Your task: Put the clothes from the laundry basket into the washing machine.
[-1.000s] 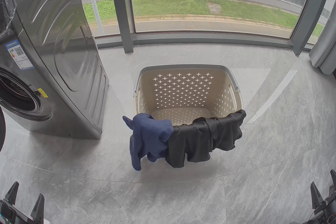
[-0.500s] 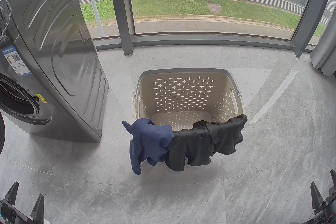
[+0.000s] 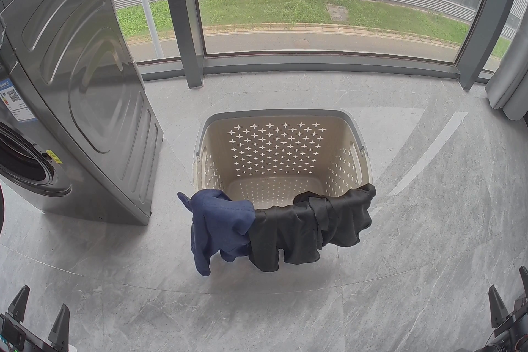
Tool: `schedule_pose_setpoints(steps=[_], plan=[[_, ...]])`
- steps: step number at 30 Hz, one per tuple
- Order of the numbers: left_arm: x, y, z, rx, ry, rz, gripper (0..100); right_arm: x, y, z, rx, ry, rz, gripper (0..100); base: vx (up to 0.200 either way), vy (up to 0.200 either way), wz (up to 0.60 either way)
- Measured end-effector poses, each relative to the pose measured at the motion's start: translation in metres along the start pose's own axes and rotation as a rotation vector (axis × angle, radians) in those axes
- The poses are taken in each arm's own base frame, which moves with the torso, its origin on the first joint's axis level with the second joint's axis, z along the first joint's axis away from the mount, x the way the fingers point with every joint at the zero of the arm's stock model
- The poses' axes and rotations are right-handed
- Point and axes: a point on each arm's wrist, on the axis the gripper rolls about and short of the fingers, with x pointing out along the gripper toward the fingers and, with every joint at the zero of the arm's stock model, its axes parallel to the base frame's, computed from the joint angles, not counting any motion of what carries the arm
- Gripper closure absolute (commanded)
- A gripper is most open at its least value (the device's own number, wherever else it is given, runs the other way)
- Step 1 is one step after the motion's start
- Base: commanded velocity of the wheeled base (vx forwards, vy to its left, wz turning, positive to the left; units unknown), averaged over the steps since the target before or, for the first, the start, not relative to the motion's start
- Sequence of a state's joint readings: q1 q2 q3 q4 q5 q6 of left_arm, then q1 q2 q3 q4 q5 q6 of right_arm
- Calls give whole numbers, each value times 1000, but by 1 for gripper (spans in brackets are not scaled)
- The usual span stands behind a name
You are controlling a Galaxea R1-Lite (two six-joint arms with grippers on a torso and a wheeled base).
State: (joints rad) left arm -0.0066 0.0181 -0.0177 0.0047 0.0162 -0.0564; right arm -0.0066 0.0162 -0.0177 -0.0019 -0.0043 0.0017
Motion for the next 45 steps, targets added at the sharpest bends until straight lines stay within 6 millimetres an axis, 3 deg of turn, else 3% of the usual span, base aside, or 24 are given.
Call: schedule_pose_setpoints(steps=[4, 10, 14, 20, 29, 39, 45], plan=[[0, 0, 0, 0, 0, 0, 0, -1, 0, 3, 3, -18, 2, 0, 0, 0, 0], [0, 0, 0, 0, -1, 2, 0, -8, 0, 35, 22, -112, 26, 0, 0, 0, 0], [0, 0, 0, 0, 0, 1, 0, 2, 0, 46, 34, -52, 77, 0, 0, 0, 0], [0, 0, 0, -1, 0, 1, 0, 34, 3, 57, 71, 114, 163, 0, 0, 0, 0], [0, 0, 0, -3, -1, 1, 0, 101, 16, 69, 148, 264, 234, 0, 0, 0, 0], [0, 0, 0, -4, 0, 1, 0, 178, 45, 51, 193, 344, 262, 0, 0, 0, 0], [0, 0, 0, -5, 0, 1, 0, 200, 65, 33, 181, 430, 288, 0, 0, 0, 0]])
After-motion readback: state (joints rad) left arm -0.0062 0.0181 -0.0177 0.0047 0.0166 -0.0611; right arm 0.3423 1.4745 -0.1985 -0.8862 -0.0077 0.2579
